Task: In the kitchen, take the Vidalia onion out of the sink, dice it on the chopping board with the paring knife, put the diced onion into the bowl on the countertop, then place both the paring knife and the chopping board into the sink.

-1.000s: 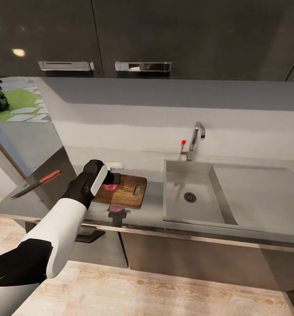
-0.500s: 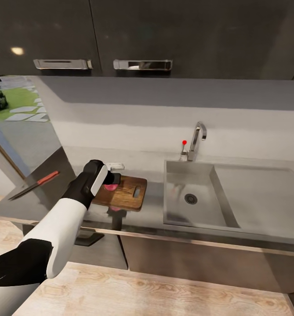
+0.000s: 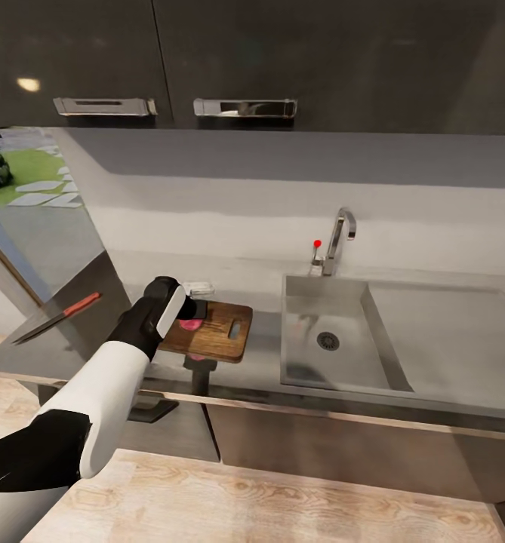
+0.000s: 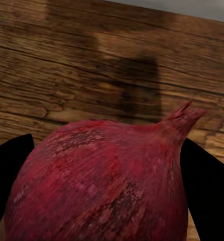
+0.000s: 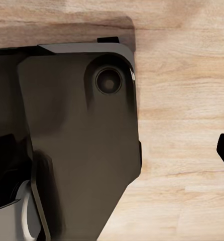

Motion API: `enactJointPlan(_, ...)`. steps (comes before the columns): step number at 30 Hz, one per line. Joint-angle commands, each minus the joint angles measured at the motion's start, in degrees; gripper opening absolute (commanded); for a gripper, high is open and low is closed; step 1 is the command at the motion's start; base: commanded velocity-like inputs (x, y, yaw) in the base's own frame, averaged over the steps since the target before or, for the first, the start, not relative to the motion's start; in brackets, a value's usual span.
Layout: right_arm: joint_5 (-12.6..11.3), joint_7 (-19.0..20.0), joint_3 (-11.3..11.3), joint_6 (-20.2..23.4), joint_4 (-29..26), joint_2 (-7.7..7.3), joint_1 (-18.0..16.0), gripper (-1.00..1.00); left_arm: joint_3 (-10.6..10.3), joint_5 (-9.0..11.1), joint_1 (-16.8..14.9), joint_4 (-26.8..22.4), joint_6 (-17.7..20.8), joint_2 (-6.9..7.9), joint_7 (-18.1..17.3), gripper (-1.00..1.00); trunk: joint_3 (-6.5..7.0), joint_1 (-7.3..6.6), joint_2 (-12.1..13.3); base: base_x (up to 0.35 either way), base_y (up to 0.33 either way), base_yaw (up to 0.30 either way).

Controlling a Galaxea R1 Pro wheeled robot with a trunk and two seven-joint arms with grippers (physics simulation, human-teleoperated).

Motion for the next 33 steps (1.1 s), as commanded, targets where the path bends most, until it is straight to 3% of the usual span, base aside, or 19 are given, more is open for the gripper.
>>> enactJointPlan(1,0.6,-0.25,-0.46,-0.15,0.05,0.02,-0.03,1.0,-0.15,0.58,-0.04,-0.01,0.17,0.01,0.58,-1.0,-0.13,0.02,-0.08,0.006,0.0,0.0)
enactJointPlan(33,0.66,-0.25,-0.38,-0.15,0.03,0.1,-0.03,1.0,-0.15,0.58,-0.04,0.03,0.17,0.09,0.58,-1.0,-1.58,0.02,-0.08,0.008,0.0,0.0)
